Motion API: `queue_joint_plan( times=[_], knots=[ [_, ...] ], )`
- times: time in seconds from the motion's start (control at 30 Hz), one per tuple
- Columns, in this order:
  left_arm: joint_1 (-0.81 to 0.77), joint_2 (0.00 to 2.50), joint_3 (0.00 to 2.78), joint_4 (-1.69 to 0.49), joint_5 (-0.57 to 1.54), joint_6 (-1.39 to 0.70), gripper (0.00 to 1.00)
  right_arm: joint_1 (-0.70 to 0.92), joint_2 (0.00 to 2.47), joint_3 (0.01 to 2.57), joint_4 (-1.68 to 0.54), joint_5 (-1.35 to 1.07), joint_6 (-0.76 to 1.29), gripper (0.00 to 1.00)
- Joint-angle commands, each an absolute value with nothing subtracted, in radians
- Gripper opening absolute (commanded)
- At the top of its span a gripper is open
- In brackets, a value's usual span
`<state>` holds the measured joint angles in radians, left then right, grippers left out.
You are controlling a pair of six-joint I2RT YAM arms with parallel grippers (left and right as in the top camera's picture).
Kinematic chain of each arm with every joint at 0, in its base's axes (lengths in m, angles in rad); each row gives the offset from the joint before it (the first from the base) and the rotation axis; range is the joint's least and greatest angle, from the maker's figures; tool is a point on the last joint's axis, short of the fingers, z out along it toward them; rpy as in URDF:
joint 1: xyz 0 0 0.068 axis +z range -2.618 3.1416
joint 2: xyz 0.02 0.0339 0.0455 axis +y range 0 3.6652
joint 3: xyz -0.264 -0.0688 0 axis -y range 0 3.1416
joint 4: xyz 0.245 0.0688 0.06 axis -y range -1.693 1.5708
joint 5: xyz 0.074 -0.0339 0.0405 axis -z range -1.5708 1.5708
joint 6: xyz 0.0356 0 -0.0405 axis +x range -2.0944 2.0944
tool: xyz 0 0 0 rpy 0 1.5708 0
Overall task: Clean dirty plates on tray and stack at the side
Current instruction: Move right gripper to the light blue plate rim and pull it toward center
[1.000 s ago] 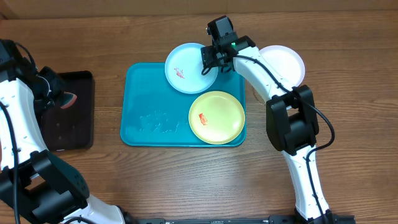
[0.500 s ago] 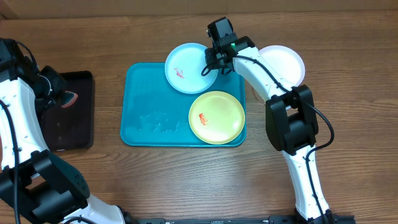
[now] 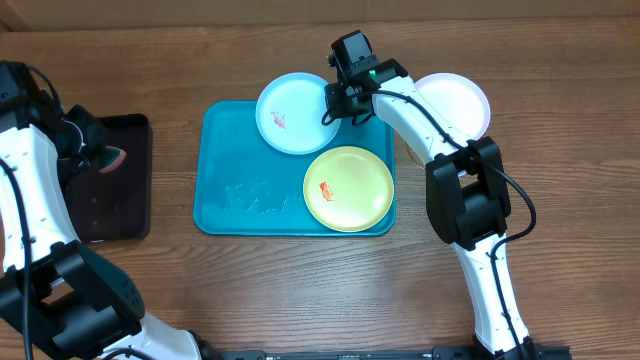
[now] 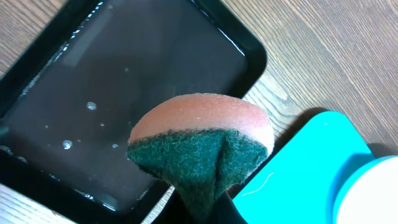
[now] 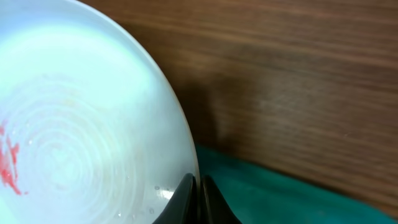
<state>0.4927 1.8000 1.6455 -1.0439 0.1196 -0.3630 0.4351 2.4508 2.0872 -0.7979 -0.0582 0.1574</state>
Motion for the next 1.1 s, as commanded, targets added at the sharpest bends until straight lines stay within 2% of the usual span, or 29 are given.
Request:
queue_joint_plan(
  times=[0.0,0.5,0.77,1.07],
  knots=[
    [0.462,1.81,1.65,-1.041,0.131,-0.328,0.04,0.461,2.455,2.131,-0.834,-0.163,0.161,0.04],
    [0.305,1.811,1.65,-1.044,0.127,-0.283,0.04,0.62,2.454,2.172,-0.991,-0.211,0.237,0.04],
    [0.271,1.811,1.65,-1.043,0.128,-0.284,0.04,0.634,2.455,2.164,-1.137,-0.187,0.24,0.04],
    [0.23,1.811,1.65,-1.058,0.131,-0.284,0.04,0.633,2.456,2.133,-1.053,-0.11,0.295,0.04]
  ],
)
